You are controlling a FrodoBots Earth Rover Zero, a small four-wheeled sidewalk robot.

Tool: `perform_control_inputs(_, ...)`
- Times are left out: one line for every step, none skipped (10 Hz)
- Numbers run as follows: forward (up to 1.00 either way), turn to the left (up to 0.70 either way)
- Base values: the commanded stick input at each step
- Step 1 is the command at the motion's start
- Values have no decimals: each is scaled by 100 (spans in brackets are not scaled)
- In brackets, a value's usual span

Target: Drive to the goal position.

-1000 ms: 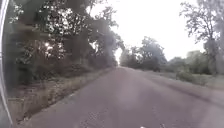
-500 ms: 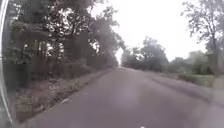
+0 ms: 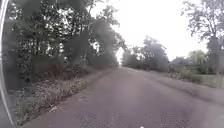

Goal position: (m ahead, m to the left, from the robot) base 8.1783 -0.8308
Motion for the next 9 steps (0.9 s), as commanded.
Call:
perform_control_inputs(70,1)
perform_control_inputs(70,1)
perform_control_inputs(70,1)
perform_control_inputs(70,1)
perform_control_inputs(70,1)
perform_control_inputs(70,-2)
perform_control_inputs(70,-13)
perform_control_inputs(70,-23)
perform_control_inputs(70,-29)
